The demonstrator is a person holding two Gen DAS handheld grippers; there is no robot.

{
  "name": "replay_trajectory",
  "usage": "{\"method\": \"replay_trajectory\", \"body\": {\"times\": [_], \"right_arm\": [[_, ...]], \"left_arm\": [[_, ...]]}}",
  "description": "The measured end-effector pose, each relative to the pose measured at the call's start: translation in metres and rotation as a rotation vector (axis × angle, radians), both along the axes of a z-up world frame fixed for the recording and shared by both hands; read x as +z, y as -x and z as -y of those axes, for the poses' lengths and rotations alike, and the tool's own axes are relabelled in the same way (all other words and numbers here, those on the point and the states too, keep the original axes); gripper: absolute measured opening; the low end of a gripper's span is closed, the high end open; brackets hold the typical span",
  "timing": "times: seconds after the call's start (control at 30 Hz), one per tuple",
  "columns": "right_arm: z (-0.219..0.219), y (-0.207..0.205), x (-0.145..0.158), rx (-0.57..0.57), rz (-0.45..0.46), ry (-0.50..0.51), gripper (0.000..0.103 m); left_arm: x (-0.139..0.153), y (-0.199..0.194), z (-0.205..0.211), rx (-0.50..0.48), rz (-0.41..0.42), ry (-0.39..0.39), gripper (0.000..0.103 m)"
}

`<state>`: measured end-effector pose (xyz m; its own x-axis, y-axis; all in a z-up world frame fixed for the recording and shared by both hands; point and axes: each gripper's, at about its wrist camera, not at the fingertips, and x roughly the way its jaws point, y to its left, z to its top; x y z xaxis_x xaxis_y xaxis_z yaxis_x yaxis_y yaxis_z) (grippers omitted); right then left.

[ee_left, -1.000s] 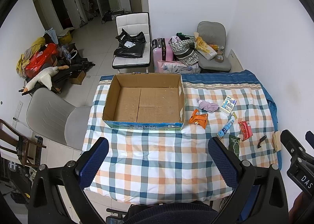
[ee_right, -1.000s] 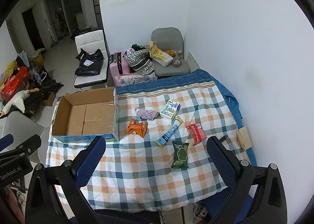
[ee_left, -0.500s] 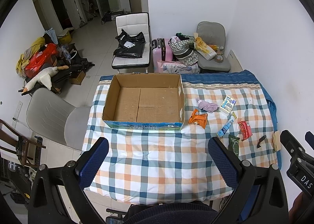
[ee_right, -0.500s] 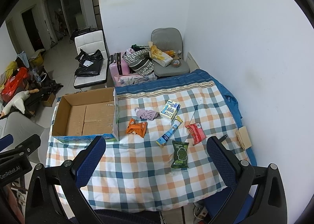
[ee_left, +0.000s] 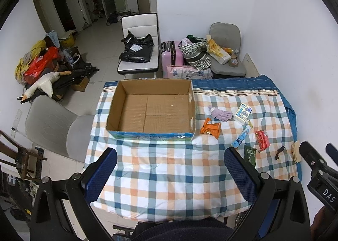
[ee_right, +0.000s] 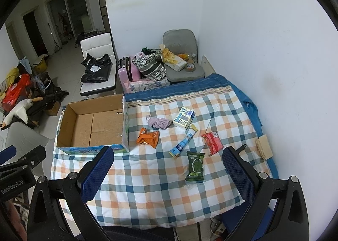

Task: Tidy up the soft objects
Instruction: 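Grasp the yellow-blue milk carton with the left tool while the right tool grasps the green snack bag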

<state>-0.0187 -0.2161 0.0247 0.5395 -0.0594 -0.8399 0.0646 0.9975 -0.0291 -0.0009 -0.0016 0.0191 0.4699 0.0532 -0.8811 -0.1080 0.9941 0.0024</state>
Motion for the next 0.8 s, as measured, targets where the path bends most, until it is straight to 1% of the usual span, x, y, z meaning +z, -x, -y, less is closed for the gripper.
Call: {"method": "replay_trajectory", "body": {"times": [0.13,0.2,0.27,0.3,0.4,0.5,0.53,0.6,0.63,0.7,0.73,0.8], "right_arm": [[0.028,-0.018,-0.020,-0.066,-0.042,-0.025,0.103],[0.048,-0.027,-0.034,-0.113,-0.065,-0.029,0.103],[0.070,-0.038,-0.055,-0.157,-0.098,-0.037,0.103],[0.081,-0.044,-0.066,-0.177,-0.116,-0.035,0.103],[0.115,-0.063,-0.110,-0.228,-0.183,-0.049,0.103],[0.148,-0.082,-0.160,-0.267,-0.243,-0.048,0.103],[0.159,-0.089,-0.177,-0.272,-0.262,-0.057,0.103],[0.179,-0.103,-0.216,-0.291,-0.335,-0.070,0.103],[0.187,-0.108,-0.237,-0.296,-0.366,-0.079,0.103],[0.195,-0.114,-0.270,-0.289,-0.422,-0.110,0.103],[0.198,-0.115,-0.294,-0.291,-0.465,-0.134,0.103],[0.197,-0.116,-0.329,-0.283,-0.526,-0.179,0.103]], "left_arm": [[-0.013,-0.033,0.016,-0.043,-0.011,0.021,0.103],[-0.028,-0.056,0.028,-0.072,-0.036,0.028,0.103],[-0.049,-0.080,0.043,-0.109,-0.066,0.035,0.103],[-0.062,-0.089,0.052,-0.122,-0.075,0.024,0.103],[-0.100,-0.124,0.084,-0.183,-0.109,-0.005,0.103],[-0.141,-0.147,0.116,-0.247,-0.157,-0.013,0.103],[-0.159,-0.154,0.129,-0.277,-0.180,-0.011,0.103],[-0.187,-0.169,0.154,-0.332,-0.222,-0.031,0.103],[-0.202,-0.170,0.165,-0.358,-0.239,-0.044,0.102],[-0.230,-0.179,0.187,-0.414,-0.287,-0.080,0.102],[-0.242,-0.180,0.196,-0.426,-0.302,-0.102,0.102],[-0.267,-0.184,0.208,-0.453,-0.355,-0.134,0.102]]}}
